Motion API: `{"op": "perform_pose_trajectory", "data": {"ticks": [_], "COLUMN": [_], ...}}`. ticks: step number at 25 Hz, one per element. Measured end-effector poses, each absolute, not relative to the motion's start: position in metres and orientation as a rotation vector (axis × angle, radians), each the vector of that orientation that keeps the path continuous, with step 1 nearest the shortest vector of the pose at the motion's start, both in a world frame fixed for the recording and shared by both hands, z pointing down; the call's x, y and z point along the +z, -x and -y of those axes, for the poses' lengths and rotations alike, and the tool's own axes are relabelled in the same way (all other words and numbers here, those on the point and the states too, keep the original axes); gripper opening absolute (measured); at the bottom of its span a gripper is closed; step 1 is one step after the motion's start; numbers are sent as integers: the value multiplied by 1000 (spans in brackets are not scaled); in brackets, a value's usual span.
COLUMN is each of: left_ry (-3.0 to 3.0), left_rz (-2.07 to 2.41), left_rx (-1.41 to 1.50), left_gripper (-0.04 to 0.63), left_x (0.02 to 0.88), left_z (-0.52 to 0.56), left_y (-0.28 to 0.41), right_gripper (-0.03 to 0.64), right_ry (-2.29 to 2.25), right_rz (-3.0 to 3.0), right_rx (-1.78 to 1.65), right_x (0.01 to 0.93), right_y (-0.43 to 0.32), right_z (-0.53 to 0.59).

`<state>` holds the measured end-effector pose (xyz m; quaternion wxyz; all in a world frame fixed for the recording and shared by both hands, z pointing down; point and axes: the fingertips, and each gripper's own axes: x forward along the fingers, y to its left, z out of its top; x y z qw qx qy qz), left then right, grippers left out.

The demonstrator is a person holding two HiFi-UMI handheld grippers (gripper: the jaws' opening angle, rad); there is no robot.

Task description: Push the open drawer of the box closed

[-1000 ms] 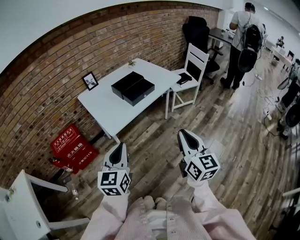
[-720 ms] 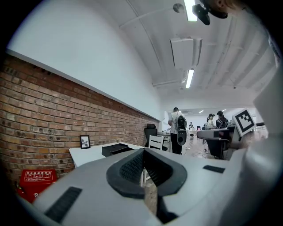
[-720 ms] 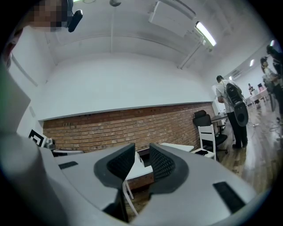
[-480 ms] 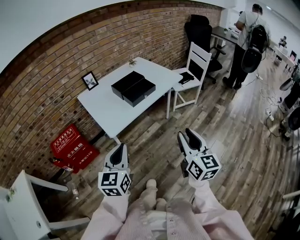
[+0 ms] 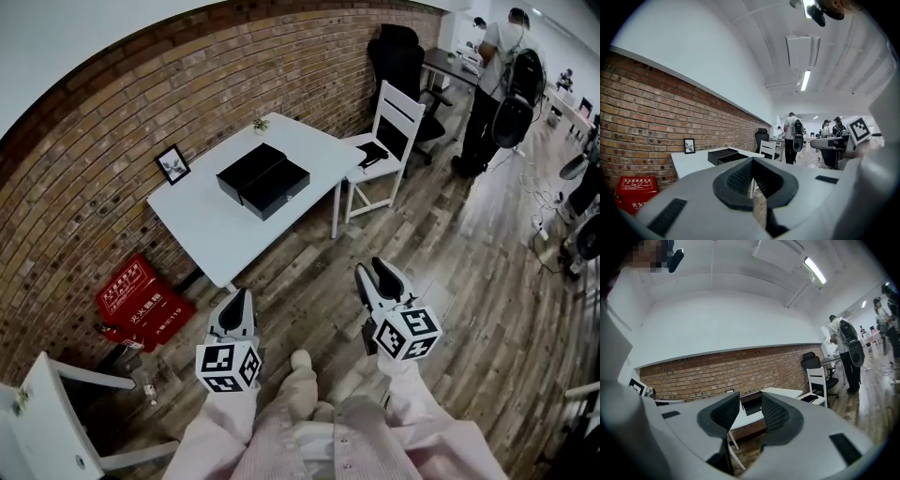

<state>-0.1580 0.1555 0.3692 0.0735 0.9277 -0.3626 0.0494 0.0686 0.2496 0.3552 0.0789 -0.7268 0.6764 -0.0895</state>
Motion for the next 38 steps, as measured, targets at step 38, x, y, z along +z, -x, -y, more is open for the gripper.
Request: {"op": "perform_pose_trajectory", "data": {"ticks": [38], "left_ry": [-2566], "left_rz": [1000], "left_rx": [316], "left_gripper": [-6], "left_x": [460], "left_z": [59], "left_y": [88], "right_gripper": [129], "right_ry": [2119], "right_rz": [-2111], "right_rx": [-607], "right_x": [431], "right_y": [-114], "right_z": [2]}}
